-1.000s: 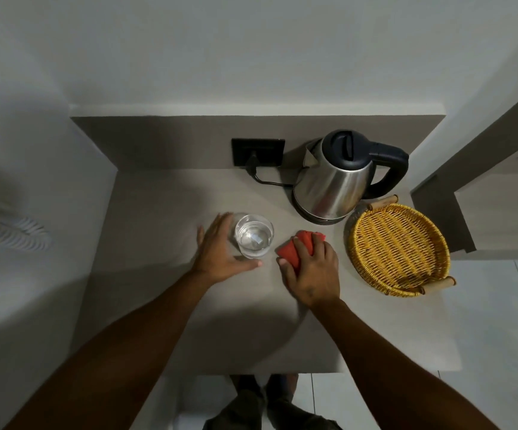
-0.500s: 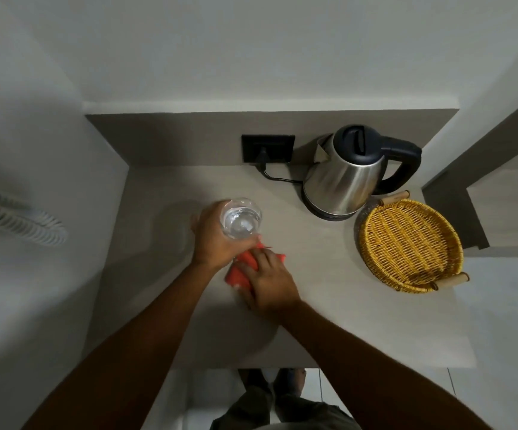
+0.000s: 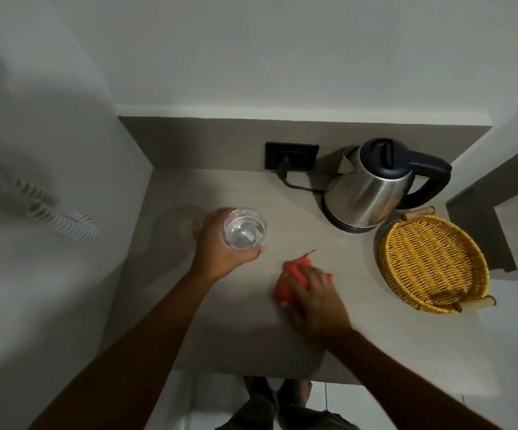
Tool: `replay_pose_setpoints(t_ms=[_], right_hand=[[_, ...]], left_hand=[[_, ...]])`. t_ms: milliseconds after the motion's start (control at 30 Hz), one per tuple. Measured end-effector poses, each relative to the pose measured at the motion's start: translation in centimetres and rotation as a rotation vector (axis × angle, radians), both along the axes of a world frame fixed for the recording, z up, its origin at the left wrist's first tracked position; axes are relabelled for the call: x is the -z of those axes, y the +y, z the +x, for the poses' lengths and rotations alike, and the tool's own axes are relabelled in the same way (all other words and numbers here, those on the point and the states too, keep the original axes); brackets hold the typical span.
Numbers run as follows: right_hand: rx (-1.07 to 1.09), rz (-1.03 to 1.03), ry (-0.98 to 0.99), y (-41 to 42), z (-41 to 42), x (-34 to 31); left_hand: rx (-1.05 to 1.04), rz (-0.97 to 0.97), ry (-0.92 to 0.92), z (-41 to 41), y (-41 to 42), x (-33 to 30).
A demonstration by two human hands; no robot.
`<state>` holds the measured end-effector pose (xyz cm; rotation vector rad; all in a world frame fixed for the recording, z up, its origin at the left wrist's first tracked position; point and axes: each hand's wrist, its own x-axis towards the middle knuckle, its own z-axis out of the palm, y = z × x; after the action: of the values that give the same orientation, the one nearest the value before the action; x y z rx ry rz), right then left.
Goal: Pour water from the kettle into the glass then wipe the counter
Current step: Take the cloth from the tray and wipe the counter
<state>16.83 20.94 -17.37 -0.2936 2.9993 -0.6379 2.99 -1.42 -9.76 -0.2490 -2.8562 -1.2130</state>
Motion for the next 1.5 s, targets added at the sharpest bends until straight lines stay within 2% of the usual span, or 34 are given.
replay_pose_setpoints(t_ms=[67,133,233,333,467,600,733,967,1067,1167,1233,1300,1400,1500], right_hand=[[-0.092,-0.022,0.057,-2.5,-0.4,0.4],[-0.091,-0.022,0.099,-4.4,-2.8,0.4],[0.011,-0.005,0.061,-4.6,-7.3,0.6],[0.211,0.038,0.039,-1.4,-9.5,-0.2],[0.326,0.124,0.033,3.4,-6.4,-0.5],[0.394,0.154,0.014,4.8,-2.8,0.0],[0.41,0.192,0.003,4.6,-2.9,-0.2],[0.364,0.155,-0.009,4.9,-3.3,-1.6],[0.502,0.073,0.081,6.8,-2.8,-4.2],[0.708,0.04,0.174,9.7,-2.1,-5.8],[0.818,0.047,0.113,12.1,-2.5,-5.9],[0.879,0.057,-0.034,14.9,-3.0,-5.4],[0.851,0.076,-0.245,17.3,-3.3,-4.0],[0.809,0.11,-0.274,17.6,-3.5,-3.3]], left_hand=[[0.015,0.005,-0.007,-0.1,-0.1,0.3],[0.035,0.016,0.002,-0.4,-0.1,0.4],[0.03,0.029,0.017,-0.6,0.1,0.3],[0.029,0.06,-0.005,-0.5,0.6,0.8],[0.034,0.157,-0.062,0.7,2.2,1.7],[0.017,0.024,-0.08,1.9,4.1,2.5],[0.054,0.025,-0.103,2.3,5.2,3.2],[0.073,0.073,-0.071,2.5,6.0,3.4],[0.131,0.17,-0.062,2.7,6.7,3.6],[0.196,0.029,-0.081,2.4,5.5,4.8],[0.23,-0.101,-0.089,2.4,4.1,6.1],[0.247,-0.221,-0.092,2.8,3.6,7.0],[0.249,-0.311,-0.082,3.0,3.7,7.2],[0.255,-0.357,-0.064,3.0,3.5,7.4]])
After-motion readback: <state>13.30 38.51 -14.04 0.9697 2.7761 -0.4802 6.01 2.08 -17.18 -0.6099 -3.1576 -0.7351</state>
